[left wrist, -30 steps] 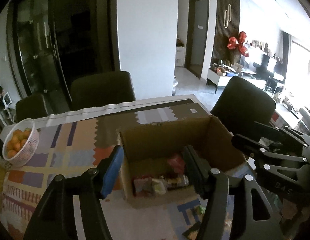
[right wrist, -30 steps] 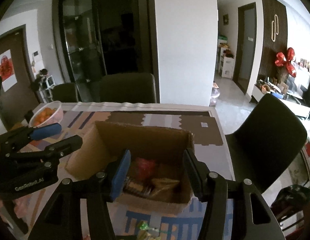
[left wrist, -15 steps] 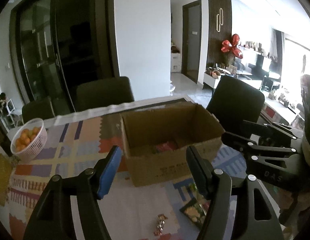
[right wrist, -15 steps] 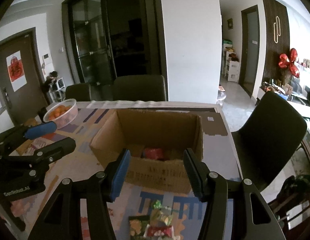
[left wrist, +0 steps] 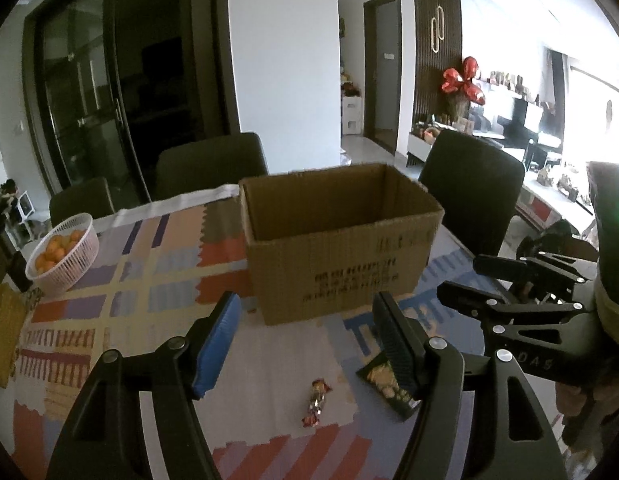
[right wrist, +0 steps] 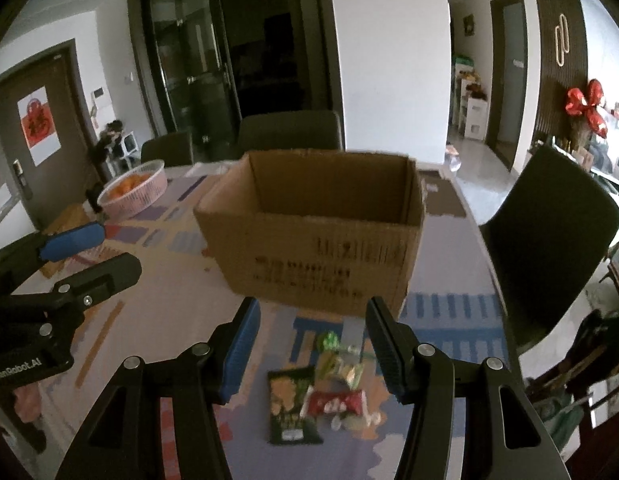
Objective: Organize snacks
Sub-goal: 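Move both open tools back over the remaining snack pile, then grasp the wrapped chocolate with the left tool while the right tool grasps the green cracker packet, then carry the chocolate and cracker packet into the box and open both tools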
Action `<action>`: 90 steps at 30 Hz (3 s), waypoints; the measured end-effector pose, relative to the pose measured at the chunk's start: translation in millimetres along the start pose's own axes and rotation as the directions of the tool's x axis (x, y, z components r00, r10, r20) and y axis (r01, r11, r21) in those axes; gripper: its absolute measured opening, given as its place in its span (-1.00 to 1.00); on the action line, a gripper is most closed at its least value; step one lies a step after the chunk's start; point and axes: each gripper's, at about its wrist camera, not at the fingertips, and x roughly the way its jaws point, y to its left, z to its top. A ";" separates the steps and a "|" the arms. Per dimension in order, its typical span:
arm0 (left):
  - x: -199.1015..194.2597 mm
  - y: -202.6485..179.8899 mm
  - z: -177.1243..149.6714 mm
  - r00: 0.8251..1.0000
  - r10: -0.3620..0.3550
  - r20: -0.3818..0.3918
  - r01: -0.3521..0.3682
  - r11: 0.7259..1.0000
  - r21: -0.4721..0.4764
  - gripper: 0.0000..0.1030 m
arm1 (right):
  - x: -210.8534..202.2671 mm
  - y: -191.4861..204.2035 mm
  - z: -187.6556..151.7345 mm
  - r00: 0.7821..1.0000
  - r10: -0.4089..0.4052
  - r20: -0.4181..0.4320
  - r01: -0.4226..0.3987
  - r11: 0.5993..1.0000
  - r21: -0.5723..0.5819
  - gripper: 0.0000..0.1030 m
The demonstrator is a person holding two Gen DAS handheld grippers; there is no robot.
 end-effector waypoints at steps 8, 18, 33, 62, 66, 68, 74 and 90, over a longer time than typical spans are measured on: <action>9.0 -2.9 -35.4 0.998 0.007 -0.063 -0.005 1.000 0.023 0.32 | 10.6 6.0 -33.4 0.996 0.013 -0.086 -0.015 1.000 -0.023 0.09; 31.0 -1.8 -73.0 0.987 -0.008 -0.162 0.015 0.999 0.040 0.32 | 36.5 13.1 -74.2 0.971 0.048 -0.233 -0.055 0.998 -0.021 0.08; 88.0 11.4 -101.6 0.956 -0.075 -0.284 0.080 0.997 0.005 0.25 | 88.7 16.3 -100.6 0.930 0.057 -0.363 -0.065 0.998 -0.009 0.09; 125.8 7.5 -104.8 0.923 -0.142 -0.357 0.119 0.989 -0.086 -0.63 | 117.1 30.7 -92.0 0.940 0.040 -0.339 -0.050 0.999 -0.021 -0.18; 113.8 7.0 -98.8 0.933 -0.136 -0.333 0.111 0.989 -0.093 -0.63 | 108.3 31.8 -88.6 0.947 0.060 -0.317 -0.069 0.998 -0.015 -0.18; 107.2 7.7 -95.9 0.938 -0.136 -0.319 0.110 0.989 -0.098 -0.63 | 103.4 33.1 -84.8 0.951 0.067 -0.302 -0.075 0.997 -0.015 -0.18; 84.7 9.2 -82.6 0.958 -0.118 -0.261 0.097 0.991 -0.093 -0.63 | 83.4 33.2 -73.1 0.966 0.084 -0.246 -0.089 0.996 -0.011 -0.18; 49.8 3.7 -32.3 0.987 -0.121 -0.110 0.113 0.990 -0.080 -0.63 | 35.1 21.5 -32.3 0.993 0.076 -0.088 -0.077 0.997 -0.005 -0.18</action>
